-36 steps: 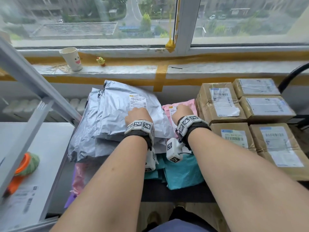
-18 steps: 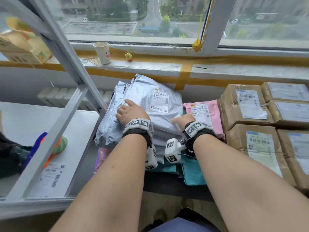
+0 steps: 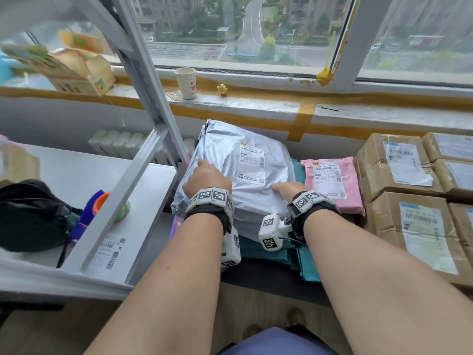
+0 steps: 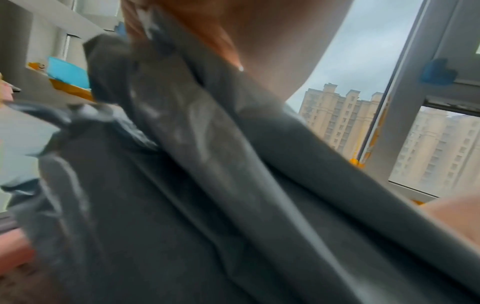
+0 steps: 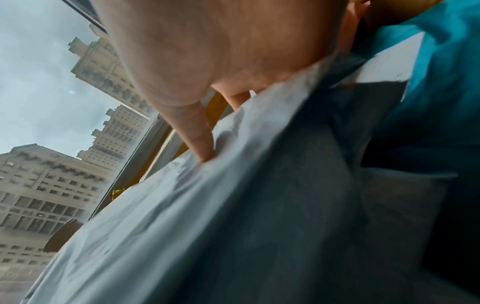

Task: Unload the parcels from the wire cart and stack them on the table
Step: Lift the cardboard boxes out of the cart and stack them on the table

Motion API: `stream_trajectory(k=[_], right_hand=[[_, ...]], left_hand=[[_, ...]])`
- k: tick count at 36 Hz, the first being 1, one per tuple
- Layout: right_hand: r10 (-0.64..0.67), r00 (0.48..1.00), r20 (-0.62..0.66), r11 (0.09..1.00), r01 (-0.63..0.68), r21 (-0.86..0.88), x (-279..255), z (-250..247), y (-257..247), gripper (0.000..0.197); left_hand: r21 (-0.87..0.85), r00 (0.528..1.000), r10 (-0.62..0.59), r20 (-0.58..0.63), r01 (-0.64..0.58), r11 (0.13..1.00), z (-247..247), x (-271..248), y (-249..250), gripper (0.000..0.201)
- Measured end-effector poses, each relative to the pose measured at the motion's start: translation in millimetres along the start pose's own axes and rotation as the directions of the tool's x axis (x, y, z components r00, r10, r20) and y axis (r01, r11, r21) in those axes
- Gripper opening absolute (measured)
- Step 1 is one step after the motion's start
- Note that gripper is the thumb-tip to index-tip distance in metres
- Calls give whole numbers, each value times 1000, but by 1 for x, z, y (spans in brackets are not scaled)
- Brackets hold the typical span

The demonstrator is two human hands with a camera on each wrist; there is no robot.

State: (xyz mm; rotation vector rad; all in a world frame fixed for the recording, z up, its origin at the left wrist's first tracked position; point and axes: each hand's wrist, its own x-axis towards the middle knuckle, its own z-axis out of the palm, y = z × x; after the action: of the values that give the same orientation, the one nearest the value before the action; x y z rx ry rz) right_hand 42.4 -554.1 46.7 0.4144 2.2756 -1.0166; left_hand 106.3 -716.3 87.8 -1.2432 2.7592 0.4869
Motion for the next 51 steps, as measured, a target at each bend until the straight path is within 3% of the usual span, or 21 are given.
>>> stream_trajectory(k=[2,7,14,18,25,28,33,35,43,49,51], right_hand=[[-13,1000,22,1000,12,17,-3,8,3,44],[20,1000,16,997,-22,81,-2,21,10,72],[17,999,-45,987,-10,158,1,17,6,61],[-1,998,-57,985,10,172,5,14,3,41],[-56,990,-129,986,75,150,0,12,-9,50],[-105,989,-102,977,122,175,-8,10,-15,42],[-135,990,-32,957,139,257,-20,23,-21,23],[-130,992,0,955,125,268,-22,28,-19,25],[-71,989,128,981,46,190,-22,41,-13,48],[-43,991,125,990,26,136,-17,43,-9,23],[-38,992,122,992,22,125,-16,46,-9,21]], left_hand=[[34,1000,-15,6,15,999,0,3,-10,55],[-2,999,-44,22,44,999,8,4,-20,51],[-149,994,-80,72,90,985,13,3,-20,57],[-219,993,-71,91,90,972,6,10,-22,56],[-322,1000,-20,1,20,947,-1,12,-33,45],[-372,996,-73,-45,51,927,-1,12,-38,42],[-345,965,-260,33,255,903,3,14,-51,49],[-320,955,-291,53,293,901,8,17,-57,46],[-386,931,-301,206,360,849,25,28,-61,50],[-361,934,-289,210,349,865,25,28,-66,67],[-350,942,-271,197,326,878,25,31,-70,61]])
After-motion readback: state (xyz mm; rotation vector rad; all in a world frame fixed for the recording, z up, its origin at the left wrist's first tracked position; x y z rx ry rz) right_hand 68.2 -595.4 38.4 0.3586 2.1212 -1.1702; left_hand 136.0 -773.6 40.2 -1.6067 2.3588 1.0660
